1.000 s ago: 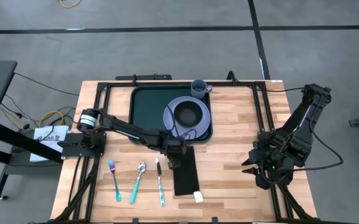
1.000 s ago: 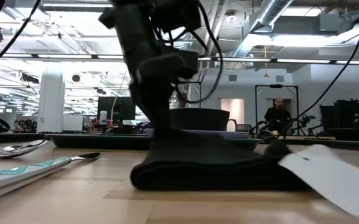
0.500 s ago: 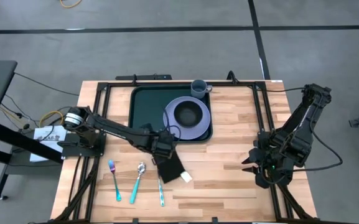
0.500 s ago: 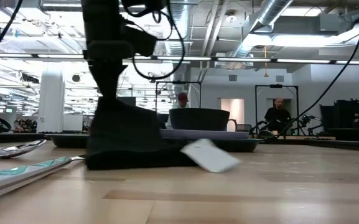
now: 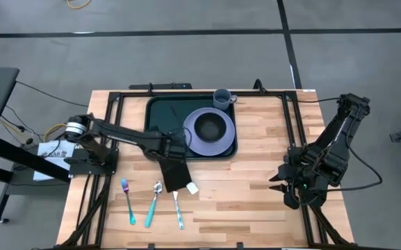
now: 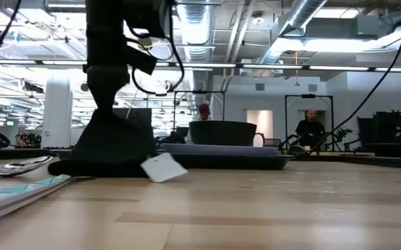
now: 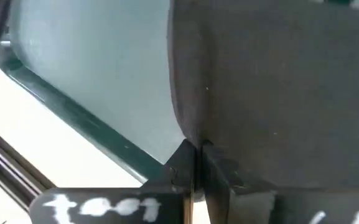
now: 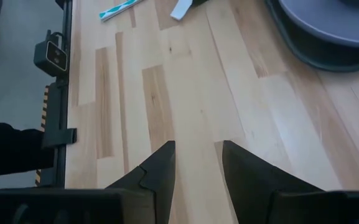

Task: Set up tray
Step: Put the black napkin to the left of the violet plate on the black tray

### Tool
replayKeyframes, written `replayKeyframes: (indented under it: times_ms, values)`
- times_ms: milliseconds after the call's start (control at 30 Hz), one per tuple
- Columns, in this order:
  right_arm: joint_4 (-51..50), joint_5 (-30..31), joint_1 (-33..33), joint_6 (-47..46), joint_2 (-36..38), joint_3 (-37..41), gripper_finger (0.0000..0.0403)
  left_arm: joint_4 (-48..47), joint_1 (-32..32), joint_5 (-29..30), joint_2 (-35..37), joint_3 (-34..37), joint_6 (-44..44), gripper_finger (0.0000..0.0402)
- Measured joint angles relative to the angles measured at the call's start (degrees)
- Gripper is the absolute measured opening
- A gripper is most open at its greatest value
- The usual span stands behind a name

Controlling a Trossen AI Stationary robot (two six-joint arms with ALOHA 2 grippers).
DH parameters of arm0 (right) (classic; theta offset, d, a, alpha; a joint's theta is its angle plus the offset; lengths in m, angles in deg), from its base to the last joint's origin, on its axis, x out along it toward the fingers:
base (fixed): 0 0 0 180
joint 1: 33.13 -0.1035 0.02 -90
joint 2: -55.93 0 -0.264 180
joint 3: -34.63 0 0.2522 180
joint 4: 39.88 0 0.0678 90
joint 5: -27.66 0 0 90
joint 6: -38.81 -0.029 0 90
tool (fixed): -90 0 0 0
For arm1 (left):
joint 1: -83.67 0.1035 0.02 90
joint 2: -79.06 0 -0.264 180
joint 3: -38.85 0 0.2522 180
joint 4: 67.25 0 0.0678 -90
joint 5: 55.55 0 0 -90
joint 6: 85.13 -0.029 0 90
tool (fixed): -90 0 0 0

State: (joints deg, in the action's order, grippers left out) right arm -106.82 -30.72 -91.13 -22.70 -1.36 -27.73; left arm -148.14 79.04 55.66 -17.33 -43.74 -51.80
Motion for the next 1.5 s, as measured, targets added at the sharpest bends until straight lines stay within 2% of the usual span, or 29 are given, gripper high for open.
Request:
replayKeyframes:
  times_ms: [233, 333, 467, 600, 867, 1067, 1133, 1367, 1500]
  values:
    - [-0.09, -0.01, 1.01, 0.13, 0.0, -0.02, 0.0123, 7.05, 5.8, -2.71, 16.27, 10.96, -5.63, 0.0]
    - [1.71, 0.17, 3.18, 4.16, -0.02, -0.02, 0.0123, 7.94, 9.52, -4.39, 21.92, 15.49, -8.69, 0.0]
    - [8.14, 2.99, 7.86, 13.19, 0.0, -0.04, 0.0123, 8.16, 14.48, -5.8, 26.71, 19.42, -13.15, 0.0]
    - [9.41, 5.93, 13.75, 15.07, 0.0, -0.07, 0.0123, 9.73, 19.5, -5.98, 29.17, 21.16, -19.89, 0.0]
    - [12.48, 6.15, 25.45, 19.84, -0.02, -0.07, 0.0123, 15.2, 31.43, -10.3, 28.89, 21.5, -36.39, 0.0]
    - [17.51, 5.75, 31.7, 24.83, -0.02, -0.07, 0.0123, 20.5, 40.12, -10.55, 28.91, 21.5, -45.89, 0.0]
    - [19.53, 5.73, 33.56, 26.74, -0.05, -0.07, 0.0123, 22.96, 42.37, -12.93, 28.8, 21.5, -48.37, 0.0]
    - [23.97, 1.22, 39.67, 30.47, -0.09, -0.17, 0.0123, 31.31, 45.15, -19.96, 22.37, 21.5, -50.1, 0.0]
    - [23.68, 0.51, 41.85, 31.39, -0.15, -1.41, 0.0123, 34.55, 45.08, -20.8, 17.9, 21.5, -50.1, 0.0]
